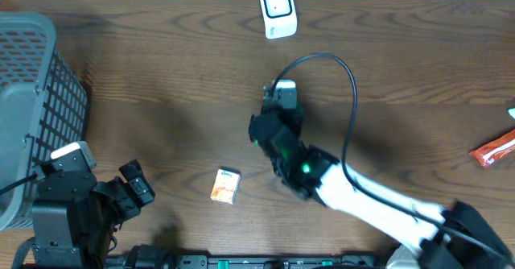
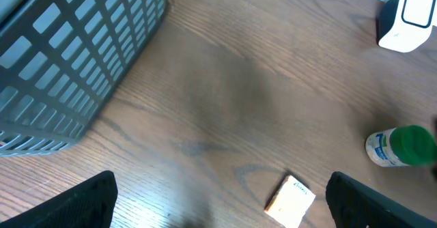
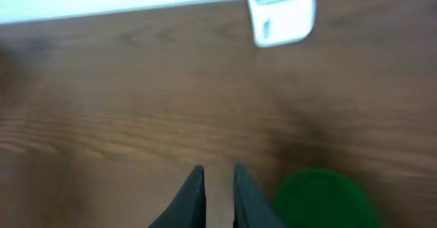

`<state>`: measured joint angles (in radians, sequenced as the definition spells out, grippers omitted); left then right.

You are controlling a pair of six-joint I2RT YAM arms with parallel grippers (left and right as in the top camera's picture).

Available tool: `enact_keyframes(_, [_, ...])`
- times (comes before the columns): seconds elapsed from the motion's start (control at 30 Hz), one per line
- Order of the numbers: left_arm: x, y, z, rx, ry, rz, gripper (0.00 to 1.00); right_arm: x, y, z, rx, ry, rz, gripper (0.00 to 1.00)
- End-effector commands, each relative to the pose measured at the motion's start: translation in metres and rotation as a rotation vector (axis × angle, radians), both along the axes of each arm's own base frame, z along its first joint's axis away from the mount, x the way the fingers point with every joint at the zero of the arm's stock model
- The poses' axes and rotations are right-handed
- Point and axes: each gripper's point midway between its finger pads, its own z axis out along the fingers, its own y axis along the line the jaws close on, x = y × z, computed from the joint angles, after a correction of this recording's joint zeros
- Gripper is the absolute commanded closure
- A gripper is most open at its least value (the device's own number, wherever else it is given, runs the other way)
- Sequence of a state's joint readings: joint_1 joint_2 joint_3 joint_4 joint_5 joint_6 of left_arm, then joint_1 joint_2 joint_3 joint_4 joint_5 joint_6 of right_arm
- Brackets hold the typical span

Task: Scan the item barcode

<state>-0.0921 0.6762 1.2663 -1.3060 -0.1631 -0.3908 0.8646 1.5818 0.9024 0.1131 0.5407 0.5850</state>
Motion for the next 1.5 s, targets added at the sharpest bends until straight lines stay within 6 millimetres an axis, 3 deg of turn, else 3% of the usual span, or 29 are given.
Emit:
enact_keyframes(0.0, [0.0, 0.001, -0.002, 0.012, 0.011, -0.002, 0.02, 0.005, 0.021, -0.041, 0.079, 0.125, 0.092, 0.91])
enact_keyframes(0.2, [0.0, 0.001, -0.002, 0.012, 0.011, -0.002, 0.02, 0.018, 0.033, -0.084, 0.101, 0.243, 0.132, 0.92])
enact_keyframes(0.37, [0.0, 0.001, -0.002, 0.012, 0.011, -0.002, 0.02, 0.015, 0.023, -0.098, 0.052, 0.281, 0.102, 0.97])
enact_keyframes(0.67, [0.0, 0.001, -0.002, 0.012, 0.011, -0.002, 0.02, -0.011, -0.031, -0.108, -0.129, 0.417, -0.012, 0.99])
enact_keyframes(0.9, [0.0, 0.001, -0.002, 0.012, 0.011, -0.002, 0.02, -0.018, -0.076, -0.081, -0.263, 0.379, -0.143, 0.97])
enact_keyframes(1.0, [0.0, 0.001, -0.002, 0.012, 0.011, -0.002, 0.02, -0.026, -0.065, -0.069, -0.193, 0.398, -0.081, 0.66])
enact_keyframes(1.03, [0.0, 0.001, -0.002, 0.012, 0.011, -0.002, 0.02, -0.032, -0.057, -0.063, -0.153, 0.418, -0.041, 0.51])
enact_keyframes(1.07, [0.0, 0.001, -0.002, 0.012, 0.011, -0.002, 0.02, -0.038, -0.05, -0.058, -0.103, 0.44, -0.003, 0.22])
enact_keyframes(1.1, [0.0, 0.001, -0.002, 0.012, 0.011, -0.002, 0.02, -0.045, -0.043, -0.051, -0.037, 0.467, 0.016, 0.01])
enact_keyframes(1.2, [0.0, 0.001, -0.002, 0.012, 0.011, -0.002, 0.02, -0.066, -0.04, -0.03, 0.214, 0.587, -0.07, 0.01])
enact_keyframes(1.3, [0.0, 0.001, -0.002, 0.012, 0.011, -0.002, 0.02, -0.078, -0.06, -0.025, 0.427, 0.725, -0.286, 0.01])
enact_keyframes(1.4, [0.0, 0.001, -0.002, 0.012, 0.011, -0.002, 0.02, -0.08, -0.075, -0.026, 0.587, 0.826, -0.464, 0.01])
enact_keyframes(1.47, [0.0, 0.001, -0.002, 0.012, 0.011, -0.002, 0.02, -0.074, -0.075, -0.023, 0.66, 0.845, -0.49, 0.01])
